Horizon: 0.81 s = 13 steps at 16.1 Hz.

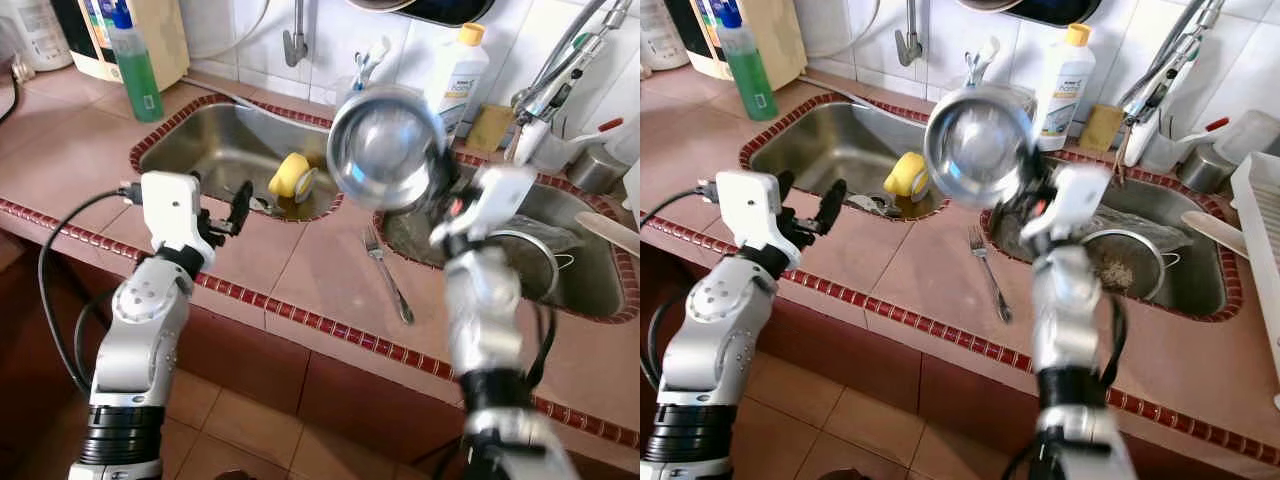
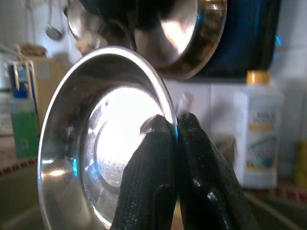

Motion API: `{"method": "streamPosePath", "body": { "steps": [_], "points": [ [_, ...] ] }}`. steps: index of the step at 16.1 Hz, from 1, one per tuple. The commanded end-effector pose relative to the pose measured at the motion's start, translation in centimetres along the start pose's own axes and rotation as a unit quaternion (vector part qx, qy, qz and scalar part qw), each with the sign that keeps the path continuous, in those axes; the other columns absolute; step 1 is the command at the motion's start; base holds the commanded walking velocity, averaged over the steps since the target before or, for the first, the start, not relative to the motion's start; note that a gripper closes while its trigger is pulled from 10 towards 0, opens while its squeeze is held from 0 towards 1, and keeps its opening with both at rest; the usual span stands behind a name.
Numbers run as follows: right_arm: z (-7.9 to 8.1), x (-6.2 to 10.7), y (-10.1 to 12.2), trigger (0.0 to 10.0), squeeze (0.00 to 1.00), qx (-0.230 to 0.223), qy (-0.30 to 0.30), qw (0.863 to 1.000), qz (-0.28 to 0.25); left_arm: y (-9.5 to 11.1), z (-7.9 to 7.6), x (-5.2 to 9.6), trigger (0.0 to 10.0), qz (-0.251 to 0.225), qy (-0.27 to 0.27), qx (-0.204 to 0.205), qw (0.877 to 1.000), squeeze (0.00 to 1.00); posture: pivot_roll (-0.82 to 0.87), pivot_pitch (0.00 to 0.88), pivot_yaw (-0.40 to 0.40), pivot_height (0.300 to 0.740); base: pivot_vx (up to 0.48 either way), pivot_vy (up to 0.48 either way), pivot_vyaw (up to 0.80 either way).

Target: Kitchen organization

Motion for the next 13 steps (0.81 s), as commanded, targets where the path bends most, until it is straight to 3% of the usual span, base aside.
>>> {"method": "streamPosePath", "body": {
  "steps": [1,4,13],
  "points": [
    [-0.1,-0.3,1.0,10.0,0.0,0.007,-0.007,1.0,-0.013,-0.5,-0.4,0.0,10.0,0.004,-0.01,0.004,1.0,0.0,0.04,0.0,-0.063,0.74,0.0,0.0,0.0],
    [0.7,0.4,0.9,10.0,0.0,0.018,-0.004,1.0,-0.001,-0.9,-1.2,-0.2,10.0,0.009,-0.027,0.007,1.0,0.0,0.03,0.0,-0.059,0.74,0.0,0.219,0.0],
    [1.5,0.5,1.0,10.0,0.0,0.029,0.01,1.0,0.008,-1.4,-2.0,-0.1,10.0,0.012,-0.038,0.008,0.999,0.0,0.03,0.0,-0.069,0.74,0.0,0.44,0.0]
  ]
}}
Point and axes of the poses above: a point about 5 cm out from each wrist's last joint towards the gripper, its own x axis pointing back from the gripper into the wrist, its own y axis along the axis of the wrist's last joint, z = x × y, the point moved 5 cm from there along -x, pointing out of the wrist towards the gripper, and after that the axes turned 9 degrees about x, right-handed, at the moved point
